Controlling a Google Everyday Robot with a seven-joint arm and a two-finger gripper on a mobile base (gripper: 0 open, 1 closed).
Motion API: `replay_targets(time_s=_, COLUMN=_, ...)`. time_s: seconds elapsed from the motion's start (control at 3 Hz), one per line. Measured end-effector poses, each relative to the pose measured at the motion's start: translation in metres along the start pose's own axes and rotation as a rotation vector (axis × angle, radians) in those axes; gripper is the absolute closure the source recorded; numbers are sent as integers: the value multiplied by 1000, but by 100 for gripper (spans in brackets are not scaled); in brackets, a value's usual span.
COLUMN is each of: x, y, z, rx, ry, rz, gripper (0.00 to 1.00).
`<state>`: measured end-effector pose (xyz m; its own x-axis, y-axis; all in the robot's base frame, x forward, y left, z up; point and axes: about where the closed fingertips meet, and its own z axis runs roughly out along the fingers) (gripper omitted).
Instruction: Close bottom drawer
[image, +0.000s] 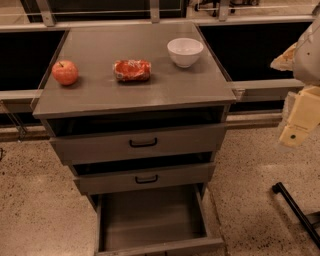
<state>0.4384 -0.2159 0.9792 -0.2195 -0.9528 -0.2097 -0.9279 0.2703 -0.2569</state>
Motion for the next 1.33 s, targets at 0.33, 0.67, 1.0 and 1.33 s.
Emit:
replay_targets(time_s=0.33, x=0, y=2, z=5, rx=6, ry=4, rz=-7, gripper=0)
replay_targets(time_s=0.67, x=6, y=14, z=39, rx=-22, ry=23, rz=-22, gripper=0)
replay_targets(time_s=1.0, x=13, y=49, z=95, rx=-97, ry=-25, rz=-21, gripper=0)
replay_targets(time_s=1.33, x=22, y=69, z=115, rx=-140, ry=-11, rz=-7, gripper=0)
